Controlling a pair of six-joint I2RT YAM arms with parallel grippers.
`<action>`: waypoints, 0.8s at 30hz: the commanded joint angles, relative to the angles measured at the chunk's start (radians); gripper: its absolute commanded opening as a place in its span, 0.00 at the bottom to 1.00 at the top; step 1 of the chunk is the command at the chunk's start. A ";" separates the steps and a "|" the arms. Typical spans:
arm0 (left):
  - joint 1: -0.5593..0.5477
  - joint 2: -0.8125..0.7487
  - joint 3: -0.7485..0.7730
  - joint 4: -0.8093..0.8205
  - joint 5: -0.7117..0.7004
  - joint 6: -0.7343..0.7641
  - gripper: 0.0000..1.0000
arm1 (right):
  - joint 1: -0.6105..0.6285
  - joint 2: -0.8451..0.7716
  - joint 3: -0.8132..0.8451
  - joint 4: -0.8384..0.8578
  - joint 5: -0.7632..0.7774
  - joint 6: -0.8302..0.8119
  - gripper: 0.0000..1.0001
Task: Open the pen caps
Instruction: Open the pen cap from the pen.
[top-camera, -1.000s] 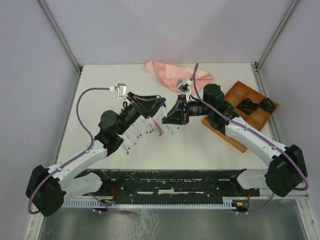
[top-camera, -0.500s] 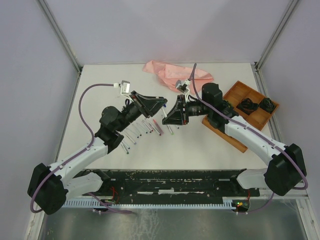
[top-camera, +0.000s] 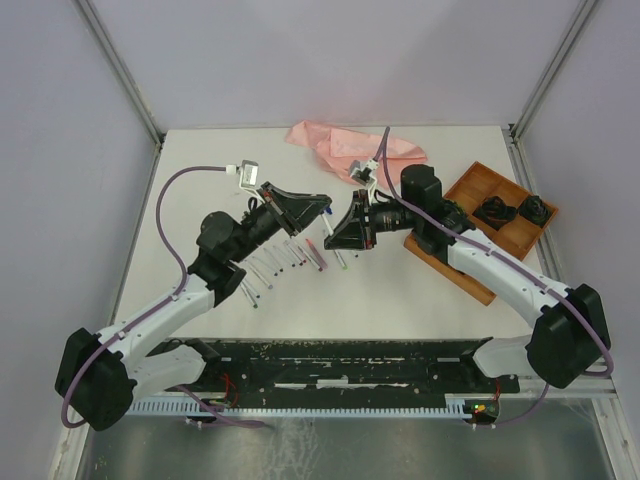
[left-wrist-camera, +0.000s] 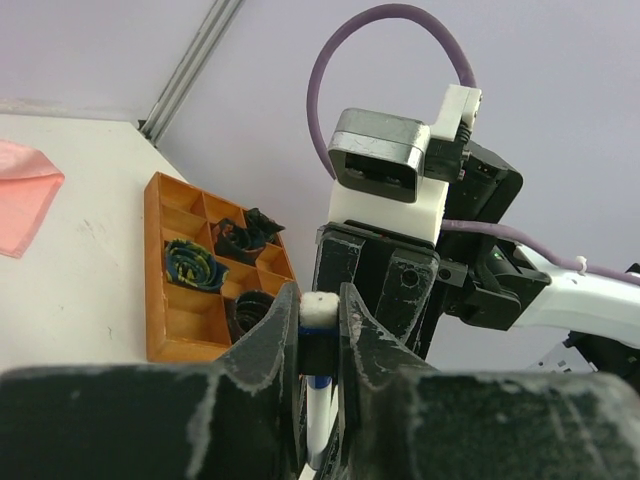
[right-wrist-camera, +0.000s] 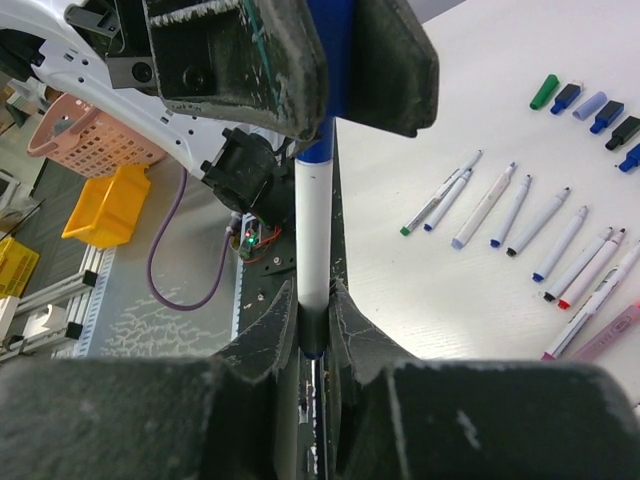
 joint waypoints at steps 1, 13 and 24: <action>0.008 -0.015 0.031 0.036 0.024 -0.019 0.03 | 0.004 0.002 0.054 -0.013 0.008 -0.029 0.00; 0.007 0.018 -0.025 0.144 0.104 -0.029 0.03 | 0.002 -0.052 -0.024 0.208 0.056 0.130 0.46; 0.018 0.042 0.022 0.130 0.053 0.037 0.03 | 0.002 -0.025 -0.015 0.196 0.057 0.141 0.02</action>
